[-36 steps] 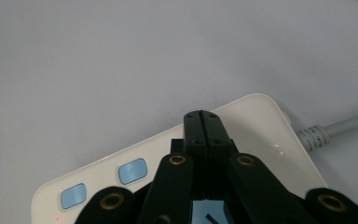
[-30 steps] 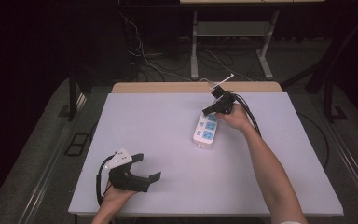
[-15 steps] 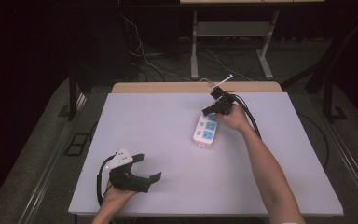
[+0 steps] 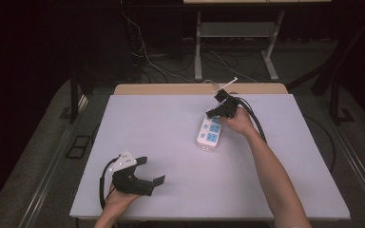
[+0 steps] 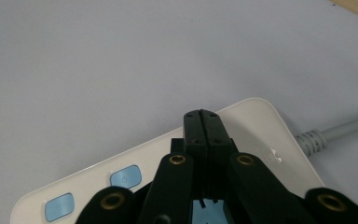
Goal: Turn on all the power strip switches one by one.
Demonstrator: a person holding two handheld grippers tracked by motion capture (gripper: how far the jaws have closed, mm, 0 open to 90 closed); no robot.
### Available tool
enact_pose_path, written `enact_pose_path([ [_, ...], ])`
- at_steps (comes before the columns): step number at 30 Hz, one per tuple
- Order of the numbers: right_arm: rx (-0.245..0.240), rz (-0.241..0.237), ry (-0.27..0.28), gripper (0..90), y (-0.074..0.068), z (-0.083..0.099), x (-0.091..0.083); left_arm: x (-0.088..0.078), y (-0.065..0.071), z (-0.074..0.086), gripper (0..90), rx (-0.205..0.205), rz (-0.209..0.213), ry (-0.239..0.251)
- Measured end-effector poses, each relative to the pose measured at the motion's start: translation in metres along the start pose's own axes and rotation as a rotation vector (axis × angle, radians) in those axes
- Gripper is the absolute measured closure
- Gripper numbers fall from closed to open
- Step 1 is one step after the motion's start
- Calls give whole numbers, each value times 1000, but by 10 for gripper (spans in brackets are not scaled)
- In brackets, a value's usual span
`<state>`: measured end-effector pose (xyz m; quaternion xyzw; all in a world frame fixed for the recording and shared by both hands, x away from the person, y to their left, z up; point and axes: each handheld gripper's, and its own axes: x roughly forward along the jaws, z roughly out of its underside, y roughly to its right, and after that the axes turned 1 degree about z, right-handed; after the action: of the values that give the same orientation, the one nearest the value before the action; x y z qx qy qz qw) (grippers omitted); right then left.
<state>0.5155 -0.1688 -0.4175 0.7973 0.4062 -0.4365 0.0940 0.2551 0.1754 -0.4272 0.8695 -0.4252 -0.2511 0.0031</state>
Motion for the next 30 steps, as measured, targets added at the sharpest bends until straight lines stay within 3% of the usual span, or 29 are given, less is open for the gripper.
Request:
enact_pose_path([
  [8,-7,13,-25,900,-2,-3,1,1,-1,0,0,2,-2,-7],
  [17,-6,3,-6,900,0,0,0,0,0,0,0,2,-3,-1],
  [23,36,-13,22,900,1,2,-1,0,-1,0,0,-1,-2,-3],
  [30,30,-26,28,900,-1,2,-1,0,-1,0,0,-4,-5,2],
])
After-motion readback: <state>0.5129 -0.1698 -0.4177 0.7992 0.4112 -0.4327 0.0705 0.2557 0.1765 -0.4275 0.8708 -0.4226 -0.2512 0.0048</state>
